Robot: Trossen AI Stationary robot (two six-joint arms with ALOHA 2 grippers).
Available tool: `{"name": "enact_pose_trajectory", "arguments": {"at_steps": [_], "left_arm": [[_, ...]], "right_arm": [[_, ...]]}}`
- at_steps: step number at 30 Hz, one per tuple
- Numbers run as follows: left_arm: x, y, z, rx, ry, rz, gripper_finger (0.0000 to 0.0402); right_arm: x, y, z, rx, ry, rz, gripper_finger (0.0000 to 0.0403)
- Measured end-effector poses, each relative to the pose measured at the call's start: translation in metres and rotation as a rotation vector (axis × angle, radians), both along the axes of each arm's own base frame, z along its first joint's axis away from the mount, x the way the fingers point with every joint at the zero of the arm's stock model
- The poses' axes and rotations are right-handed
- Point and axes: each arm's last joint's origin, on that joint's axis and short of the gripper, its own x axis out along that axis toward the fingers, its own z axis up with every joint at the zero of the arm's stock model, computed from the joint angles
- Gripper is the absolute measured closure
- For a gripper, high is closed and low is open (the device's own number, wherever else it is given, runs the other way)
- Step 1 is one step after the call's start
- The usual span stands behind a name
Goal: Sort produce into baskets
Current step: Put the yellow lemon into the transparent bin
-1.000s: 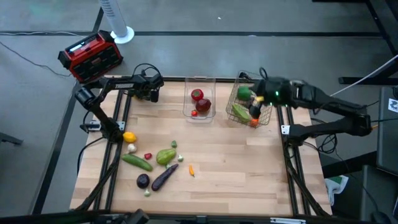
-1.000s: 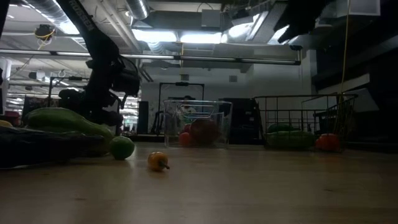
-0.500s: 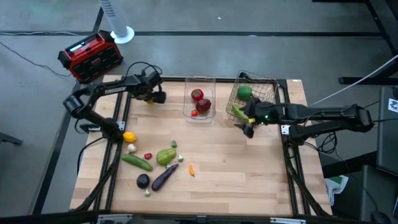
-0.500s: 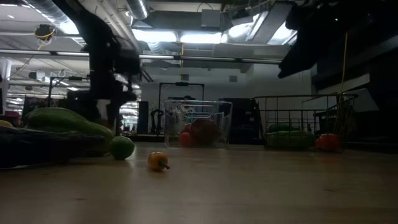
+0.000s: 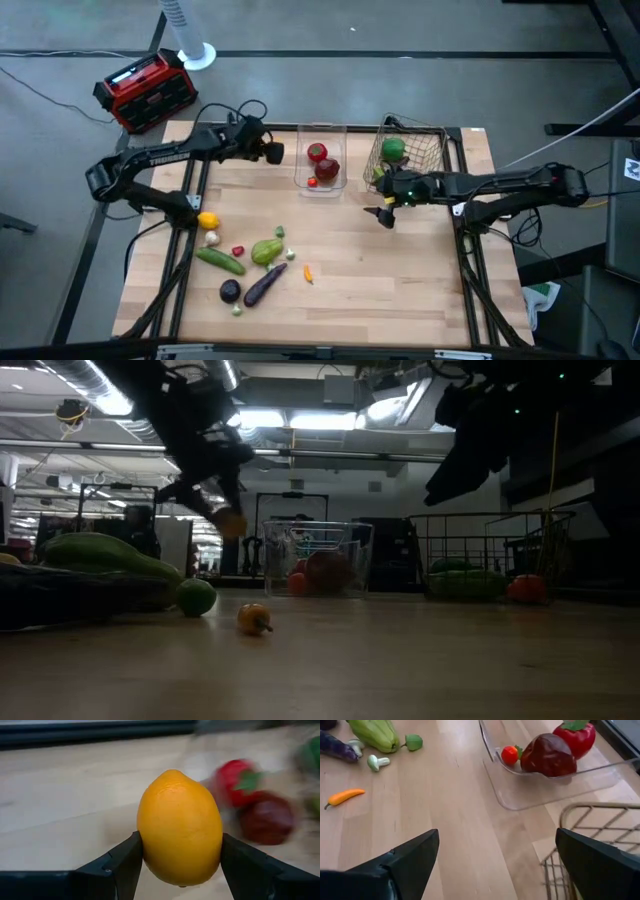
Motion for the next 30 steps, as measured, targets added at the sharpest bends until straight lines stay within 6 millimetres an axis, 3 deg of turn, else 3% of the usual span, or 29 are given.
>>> {"name": "enact_pose_trajectory", "arguments": {"at_steps": [12, 18, 23, 30], "left_arm": [[0.054, -0.035, 0.013, 0.157, -0.267, -0.214, 0.0167], [0.07, -0.043, -0.002, 0.212, -0.209, -0.332, 0.0167], [0.076, -0.041, -0.017, 0.187, -0.161, -0.332, 0.0163], [0.08, -0.039, -0.029, 0.201, -0.096, -0.389, 0.0132]], "right_arm": [[0.018, -0.001, -0.013, -0.001, -0.009, 0.0, 0.0006], [0.018, -0.001, -0.012, -0.001, -0.017, 0.0, 0.0006], [0.018, -0.001, -0.012, -0.001, -0.017, 0.0, 0.0006], [0.018, -0.001, -0.012, -0.001, -0.017, 0.0, 0.0006]]}}
